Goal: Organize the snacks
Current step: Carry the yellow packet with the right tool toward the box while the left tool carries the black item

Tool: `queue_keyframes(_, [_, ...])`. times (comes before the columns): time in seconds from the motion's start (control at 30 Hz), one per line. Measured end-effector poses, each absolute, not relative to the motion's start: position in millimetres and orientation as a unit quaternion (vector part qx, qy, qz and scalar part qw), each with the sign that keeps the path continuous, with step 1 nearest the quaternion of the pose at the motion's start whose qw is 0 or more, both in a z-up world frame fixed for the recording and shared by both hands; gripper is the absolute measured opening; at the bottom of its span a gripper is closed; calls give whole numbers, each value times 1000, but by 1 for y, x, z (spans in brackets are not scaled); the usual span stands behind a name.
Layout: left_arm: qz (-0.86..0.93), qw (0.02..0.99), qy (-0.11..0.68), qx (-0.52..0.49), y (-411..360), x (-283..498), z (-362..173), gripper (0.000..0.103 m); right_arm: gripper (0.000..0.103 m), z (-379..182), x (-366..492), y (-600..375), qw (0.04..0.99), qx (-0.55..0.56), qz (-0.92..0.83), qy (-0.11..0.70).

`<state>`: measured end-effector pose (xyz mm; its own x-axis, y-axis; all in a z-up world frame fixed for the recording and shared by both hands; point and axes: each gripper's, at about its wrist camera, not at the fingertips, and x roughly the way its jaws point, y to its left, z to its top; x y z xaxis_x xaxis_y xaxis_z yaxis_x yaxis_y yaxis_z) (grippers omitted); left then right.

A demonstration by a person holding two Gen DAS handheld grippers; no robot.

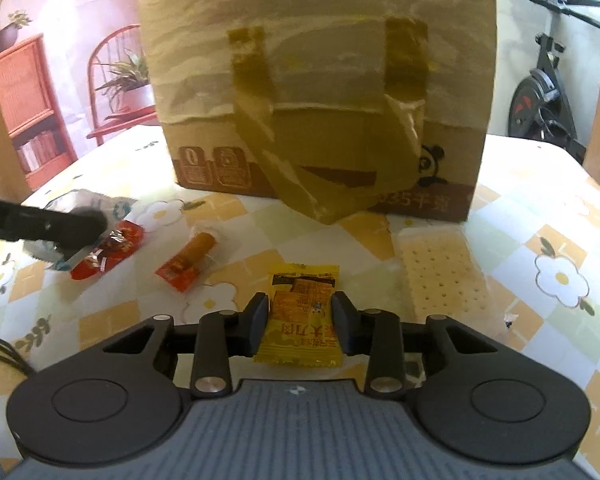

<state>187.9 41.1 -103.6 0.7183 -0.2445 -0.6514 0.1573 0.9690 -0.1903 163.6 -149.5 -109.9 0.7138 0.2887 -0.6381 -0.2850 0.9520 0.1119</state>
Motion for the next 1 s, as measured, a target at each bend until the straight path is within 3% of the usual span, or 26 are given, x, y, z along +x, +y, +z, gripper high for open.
queue_keyframes(0.23, [-133, 940, 309, -59, 37, 198, -63, 47, 37, -75, 158, -154, 941, 12, 160, 297])
queue_keyframes(0.7, [-202, 959, 192, -59, -4, 252, 38, 47, 37, 50, 197, -172, 974, 62, 179, 127])
queue_keyframes(1.0, [-172, 963, 203, -45, -20, 328, 43, 47, 37, 75, 279, -166, 971, 75, 180, 137])
